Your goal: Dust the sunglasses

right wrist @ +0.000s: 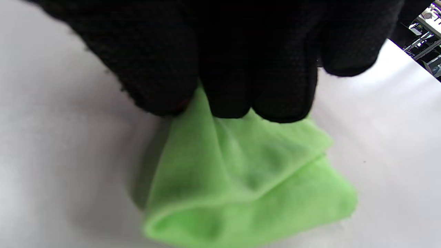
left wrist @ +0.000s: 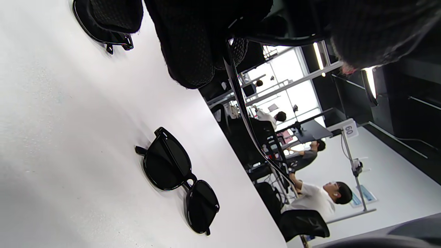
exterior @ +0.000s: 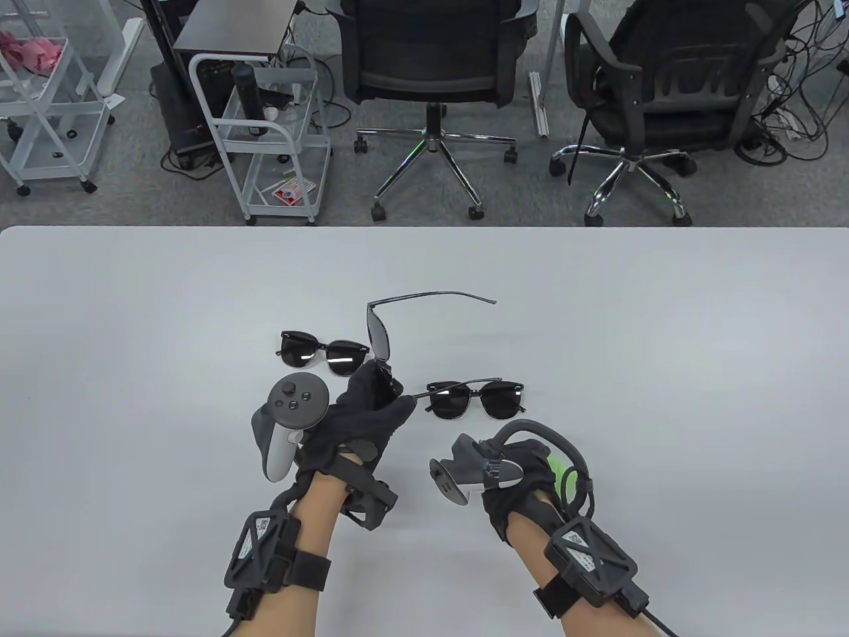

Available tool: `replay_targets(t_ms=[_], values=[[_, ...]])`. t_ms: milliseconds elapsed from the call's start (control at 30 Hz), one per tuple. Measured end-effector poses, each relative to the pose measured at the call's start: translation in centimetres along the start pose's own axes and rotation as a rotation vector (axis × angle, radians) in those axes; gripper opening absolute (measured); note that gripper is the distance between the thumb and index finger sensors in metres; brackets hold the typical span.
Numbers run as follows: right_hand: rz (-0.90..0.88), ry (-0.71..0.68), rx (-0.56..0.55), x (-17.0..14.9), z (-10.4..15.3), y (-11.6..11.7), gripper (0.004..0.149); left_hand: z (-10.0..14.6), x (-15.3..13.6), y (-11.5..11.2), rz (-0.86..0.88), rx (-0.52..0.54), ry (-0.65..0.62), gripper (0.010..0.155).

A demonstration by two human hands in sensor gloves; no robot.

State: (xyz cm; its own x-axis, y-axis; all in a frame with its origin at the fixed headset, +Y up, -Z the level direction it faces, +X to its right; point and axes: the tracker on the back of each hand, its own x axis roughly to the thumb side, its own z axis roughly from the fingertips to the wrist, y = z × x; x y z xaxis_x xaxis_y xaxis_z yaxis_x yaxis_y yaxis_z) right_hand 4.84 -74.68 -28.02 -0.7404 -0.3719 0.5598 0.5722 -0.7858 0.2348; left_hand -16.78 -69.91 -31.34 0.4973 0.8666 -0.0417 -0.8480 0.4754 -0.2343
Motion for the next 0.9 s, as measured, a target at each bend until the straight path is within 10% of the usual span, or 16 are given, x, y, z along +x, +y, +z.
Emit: replay_targets(t_ms=[133,333,500,900], values=[[-0.186,-0.050,-0.065,-2.1,1.0,-0.5,0.041,0.1,0.0,0.1,-0.045,0.017,0.002,0.093],[-0.604,-0.067,-0.595,-7.7,5.2,-2.7,0.041,0.5,1.7,-0.6,-0.476,0.103,-0.071,0.093],[-1.142,-0.050,-0.821,-10.8,5.6,-0.7,0.042,1.2,3.7,-2.0,-0.662,0.115,-0.173,0.093],[-1.394,-0.204,-0.941,-12.4,5.2,1.4,0.040,2.2,5.5,-3.1,-0.931,0.272,-0.260,0.092]])
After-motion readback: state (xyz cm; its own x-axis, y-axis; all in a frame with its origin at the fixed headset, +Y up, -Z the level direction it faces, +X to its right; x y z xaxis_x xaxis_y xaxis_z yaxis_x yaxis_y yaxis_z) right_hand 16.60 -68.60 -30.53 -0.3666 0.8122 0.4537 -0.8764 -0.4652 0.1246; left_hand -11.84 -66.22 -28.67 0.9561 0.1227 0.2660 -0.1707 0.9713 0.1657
